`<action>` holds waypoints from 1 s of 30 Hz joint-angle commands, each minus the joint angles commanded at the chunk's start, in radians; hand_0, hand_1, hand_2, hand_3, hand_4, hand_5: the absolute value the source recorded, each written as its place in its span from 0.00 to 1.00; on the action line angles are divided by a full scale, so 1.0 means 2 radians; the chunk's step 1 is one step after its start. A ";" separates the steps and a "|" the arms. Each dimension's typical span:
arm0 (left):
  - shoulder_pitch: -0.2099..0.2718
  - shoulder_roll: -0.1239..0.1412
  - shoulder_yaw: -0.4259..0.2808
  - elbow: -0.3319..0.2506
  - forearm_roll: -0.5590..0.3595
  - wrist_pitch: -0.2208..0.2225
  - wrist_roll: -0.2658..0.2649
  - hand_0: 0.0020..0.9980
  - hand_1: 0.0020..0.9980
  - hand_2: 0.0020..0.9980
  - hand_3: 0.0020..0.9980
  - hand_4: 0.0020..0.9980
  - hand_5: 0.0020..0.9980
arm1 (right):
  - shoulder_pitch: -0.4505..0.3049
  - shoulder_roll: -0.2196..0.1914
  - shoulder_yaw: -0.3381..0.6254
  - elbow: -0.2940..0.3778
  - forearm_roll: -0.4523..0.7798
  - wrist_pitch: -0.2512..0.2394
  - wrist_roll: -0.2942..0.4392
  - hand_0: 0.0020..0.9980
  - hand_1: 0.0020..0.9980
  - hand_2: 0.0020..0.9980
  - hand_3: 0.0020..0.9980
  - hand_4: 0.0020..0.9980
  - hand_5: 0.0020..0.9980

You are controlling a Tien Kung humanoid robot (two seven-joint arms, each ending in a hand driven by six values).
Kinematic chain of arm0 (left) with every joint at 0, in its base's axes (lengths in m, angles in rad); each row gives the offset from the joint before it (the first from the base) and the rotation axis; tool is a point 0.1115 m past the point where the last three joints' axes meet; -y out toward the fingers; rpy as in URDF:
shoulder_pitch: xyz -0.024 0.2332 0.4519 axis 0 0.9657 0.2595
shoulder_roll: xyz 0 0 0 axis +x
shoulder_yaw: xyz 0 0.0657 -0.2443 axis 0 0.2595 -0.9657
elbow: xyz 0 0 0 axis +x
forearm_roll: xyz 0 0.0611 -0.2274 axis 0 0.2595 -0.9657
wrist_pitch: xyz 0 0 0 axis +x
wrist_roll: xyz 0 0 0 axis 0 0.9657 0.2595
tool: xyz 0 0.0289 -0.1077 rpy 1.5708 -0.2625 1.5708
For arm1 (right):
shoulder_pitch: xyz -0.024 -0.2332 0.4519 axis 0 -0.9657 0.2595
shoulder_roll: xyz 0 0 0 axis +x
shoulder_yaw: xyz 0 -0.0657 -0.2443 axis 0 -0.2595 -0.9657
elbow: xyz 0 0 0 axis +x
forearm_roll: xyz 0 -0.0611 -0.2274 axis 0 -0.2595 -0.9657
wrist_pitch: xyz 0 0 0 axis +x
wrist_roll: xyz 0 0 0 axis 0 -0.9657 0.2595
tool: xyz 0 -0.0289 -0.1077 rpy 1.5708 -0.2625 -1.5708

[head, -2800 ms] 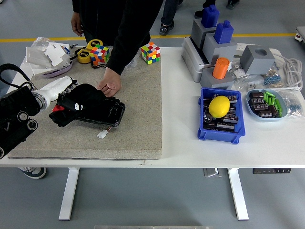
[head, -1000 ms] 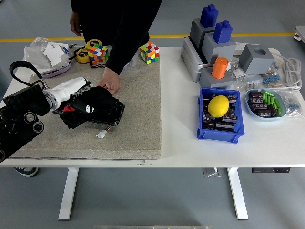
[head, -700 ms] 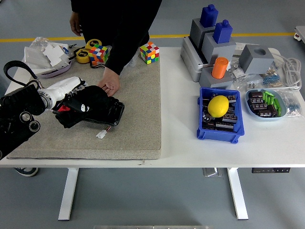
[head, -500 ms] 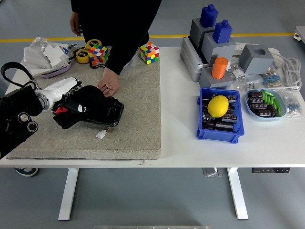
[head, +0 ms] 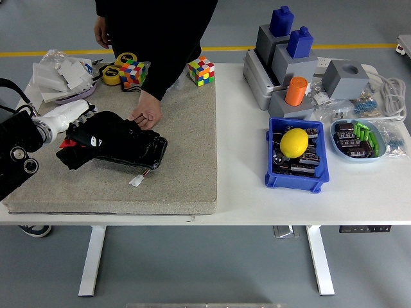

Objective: Pick the rag up,wipe the panel,place it on the desk

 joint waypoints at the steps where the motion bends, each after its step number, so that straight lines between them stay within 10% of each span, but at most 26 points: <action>1: 0.001 0.002 -0.001 0.002 0.000 0.000 -0.001 0.27 0.29 0.41 0.60 0.67 0.05 | 0.000 0.000 0.001 0.001 -0.001 0.000 0.000 0.73 0.69 0.68 0.59 1.00 0.51; 30: -0.002 0.020 -0.040 0.059 0.008 0.008 -0.011 0.27 0.29 0.41 0.60 0.67 0.06 | 0.000 -0.001 0.001 0.002 -0.002 0.000 -0.001 0.73 0.69 0.68 0.59 1.00 0.51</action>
